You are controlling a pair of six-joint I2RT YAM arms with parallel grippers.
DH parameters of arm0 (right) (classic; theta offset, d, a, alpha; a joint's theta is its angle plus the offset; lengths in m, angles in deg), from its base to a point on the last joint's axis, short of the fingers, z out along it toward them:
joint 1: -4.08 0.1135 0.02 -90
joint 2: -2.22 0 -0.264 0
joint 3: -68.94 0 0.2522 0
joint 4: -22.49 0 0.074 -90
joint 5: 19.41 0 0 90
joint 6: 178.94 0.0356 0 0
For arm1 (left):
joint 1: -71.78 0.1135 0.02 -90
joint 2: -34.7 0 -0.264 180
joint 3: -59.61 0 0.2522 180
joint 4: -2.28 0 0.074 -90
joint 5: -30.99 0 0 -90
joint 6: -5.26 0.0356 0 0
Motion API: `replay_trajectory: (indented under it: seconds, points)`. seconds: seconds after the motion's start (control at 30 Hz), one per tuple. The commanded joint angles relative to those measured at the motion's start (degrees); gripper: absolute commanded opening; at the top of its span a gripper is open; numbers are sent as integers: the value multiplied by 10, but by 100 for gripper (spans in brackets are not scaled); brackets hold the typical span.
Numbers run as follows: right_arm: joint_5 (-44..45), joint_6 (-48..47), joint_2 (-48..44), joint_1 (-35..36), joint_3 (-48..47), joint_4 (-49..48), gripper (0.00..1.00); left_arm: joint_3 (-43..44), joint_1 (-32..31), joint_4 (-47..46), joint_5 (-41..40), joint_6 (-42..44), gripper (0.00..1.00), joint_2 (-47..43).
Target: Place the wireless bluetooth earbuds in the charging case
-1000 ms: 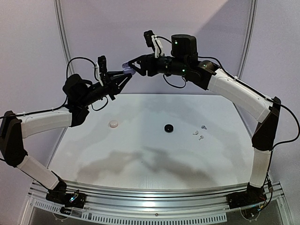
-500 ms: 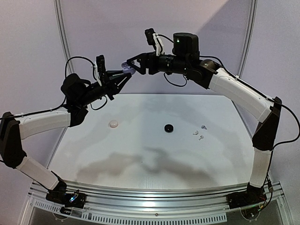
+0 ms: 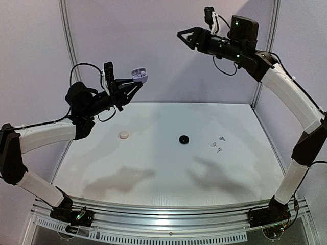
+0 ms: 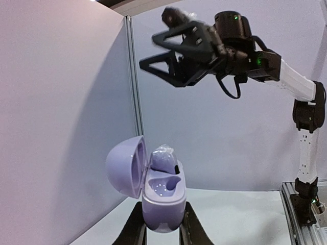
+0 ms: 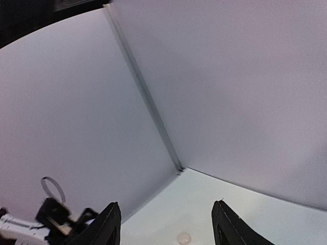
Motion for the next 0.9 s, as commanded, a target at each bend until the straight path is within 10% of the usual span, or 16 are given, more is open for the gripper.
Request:
replay_trajectory:
  seconds: [0.0,0.4,0.87]
  points:
    - [191,36,7,-77,35,240,60,-13,-7,6,-8,-2,0,-18]
    - [171,-158,255,-195,-26,565,59,-12,-3,18,-5,6,0,-20]
    - [191,-291,403,-214,-30,565,68,6,-2,46,-2,15,0,-14]
